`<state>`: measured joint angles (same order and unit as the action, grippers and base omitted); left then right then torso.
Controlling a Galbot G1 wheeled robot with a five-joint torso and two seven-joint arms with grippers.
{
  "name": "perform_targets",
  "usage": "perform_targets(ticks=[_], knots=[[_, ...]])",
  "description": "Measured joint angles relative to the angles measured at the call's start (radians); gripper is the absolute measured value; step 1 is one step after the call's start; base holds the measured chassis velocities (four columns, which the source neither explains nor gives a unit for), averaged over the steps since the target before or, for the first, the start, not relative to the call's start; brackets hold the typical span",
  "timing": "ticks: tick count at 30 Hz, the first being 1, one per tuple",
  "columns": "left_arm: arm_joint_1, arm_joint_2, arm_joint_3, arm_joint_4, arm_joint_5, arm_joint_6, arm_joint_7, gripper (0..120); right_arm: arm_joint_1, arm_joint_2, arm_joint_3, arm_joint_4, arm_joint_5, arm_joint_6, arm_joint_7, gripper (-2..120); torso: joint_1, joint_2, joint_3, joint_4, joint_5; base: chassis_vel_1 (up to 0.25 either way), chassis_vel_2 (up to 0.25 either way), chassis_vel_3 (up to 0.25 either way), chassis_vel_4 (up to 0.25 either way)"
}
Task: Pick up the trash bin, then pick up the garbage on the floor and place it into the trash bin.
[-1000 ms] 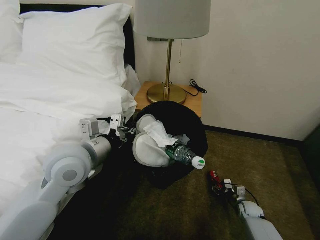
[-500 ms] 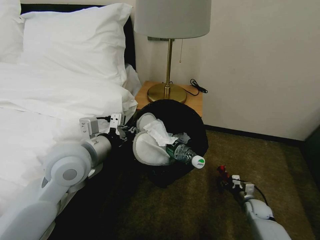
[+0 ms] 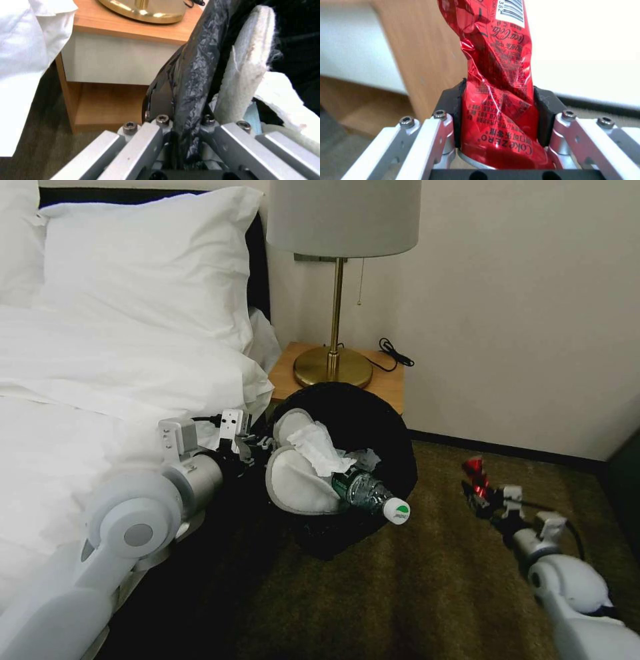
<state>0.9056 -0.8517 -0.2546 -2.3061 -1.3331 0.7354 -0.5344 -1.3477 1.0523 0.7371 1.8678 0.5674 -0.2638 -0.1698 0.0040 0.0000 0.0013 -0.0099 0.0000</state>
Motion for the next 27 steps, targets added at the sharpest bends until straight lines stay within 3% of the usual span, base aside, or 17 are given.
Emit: perform_targets(ticks=[5,8,11,12,15,21,27], knots=[[0.002,0.001,0.011,0.003,-0.010,0.000,-0.007,1,-0.036,-0.056,0.074,0.185,0.084,-0.039,0.021,38,0.000,0.000,0.000,0.0000,0.0000,0.000,0.000,0.000,0.000],[0.012,0.003,0.026,0.004,-0.024,0.000,-0.022,1,-0.030,-0.112,0.131,0.333,0.224,-0.090,0.039,38,0.000,0.000,0.000,-0.0002,-0.0002,0.000,0.000,0.000,0.000],[0.013,0.003,0.027,0.004,-0.026,0.000,-0.023,1,-0.027,-0.117,0.134,0.343,0.237,-0.094,0.040,38,0.000,0.000,0.000,-0.0002,-0.0002,0.000,0.000,0.000,0.000],[0.018,0.008,0.047,-0.001,-0.058,0.000,-0.047,1,-0.005,-0.149,0.153,0.418,0.331,-0.125,0.056,38,0.000,0.000,0.000,0.0002,-0.0005,0.000,0.000,0.000,0.000],[0.020,0.019,0.065,-0.007,-0.102,0.000,-0.077,1,0.012,-0.185,0.148,0.492,0.406,-0.145,0.077,38,0.000,0.000,0.000,0.0003,-0.0009,0.000,0.000,0.000,0.000],[0.017,0.038,0.077,-0.022,-0.214,0.000,-0.146,1,0.025,-0.250,0.091,0.622,0.487,-0.170,0.120,38,0.000,0.000,0.000,0.0004,-0.0009,0.000,0.000,0.000,0.000],[0.021,0.060,0.113,-0.039,-0.224,0.000,-0.154,1,0.032,-0.329,0.038,0.646,0.535,-0.193,0.127,38,0.000,0.000,0.000,0.0005,-0.0003,0.000,0.000,0.000,0.000]])
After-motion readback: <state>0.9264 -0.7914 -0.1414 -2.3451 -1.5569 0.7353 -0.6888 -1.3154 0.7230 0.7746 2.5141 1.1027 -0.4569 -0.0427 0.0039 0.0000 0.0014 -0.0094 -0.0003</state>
